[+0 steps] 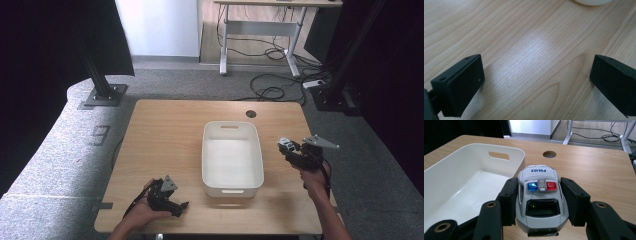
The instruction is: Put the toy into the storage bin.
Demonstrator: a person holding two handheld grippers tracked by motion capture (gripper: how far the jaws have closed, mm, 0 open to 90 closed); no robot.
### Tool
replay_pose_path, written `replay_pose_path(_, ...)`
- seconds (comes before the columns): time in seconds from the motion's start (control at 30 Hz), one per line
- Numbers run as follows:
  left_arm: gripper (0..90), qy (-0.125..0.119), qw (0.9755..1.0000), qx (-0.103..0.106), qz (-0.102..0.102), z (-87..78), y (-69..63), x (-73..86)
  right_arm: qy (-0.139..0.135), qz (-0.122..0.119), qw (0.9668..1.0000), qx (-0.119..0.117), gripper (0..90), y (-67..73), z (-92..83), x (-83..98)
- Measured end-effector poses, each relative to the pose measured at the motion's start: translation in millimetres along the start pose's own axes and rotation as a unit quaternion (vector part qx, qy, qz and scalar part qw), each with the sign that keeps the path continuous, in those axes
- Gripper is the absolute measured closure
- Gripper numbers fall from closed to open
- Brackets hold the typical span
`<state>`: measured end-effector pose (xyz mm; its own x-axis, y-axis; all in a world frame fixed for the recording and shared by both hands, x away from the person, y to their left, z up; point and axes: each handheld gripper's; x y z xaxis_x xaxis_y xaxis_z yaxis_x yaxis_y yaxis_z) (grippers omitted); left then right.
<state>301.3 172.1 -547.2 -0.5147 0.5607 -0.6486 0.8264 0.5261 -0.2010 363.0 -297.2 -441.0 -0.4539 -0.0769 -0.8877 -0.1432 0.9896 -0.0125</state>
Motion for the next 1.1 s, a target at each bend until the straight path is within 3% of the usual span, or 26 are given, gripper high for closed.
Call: replay_pose_path(1.1,0.0,0.000,1.0000,-0.001,-0.001,-0.1,-0.2,0.1,-0.015,-0.012,0.9996,-0.020,49.9,25.6,-2.1,-11.8)
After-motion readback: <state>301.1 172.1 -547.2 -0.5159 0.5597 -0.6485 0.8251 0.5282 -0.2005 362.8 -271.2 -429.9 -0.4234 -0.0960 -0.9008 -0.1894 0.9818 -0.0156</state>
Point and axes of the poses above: each handheld gripper's, and its own axes: z roughly forward along the jaws, x roughly out of its underside, y roughly to its left, and after that the axes turned 15 degrees about x, right-handed
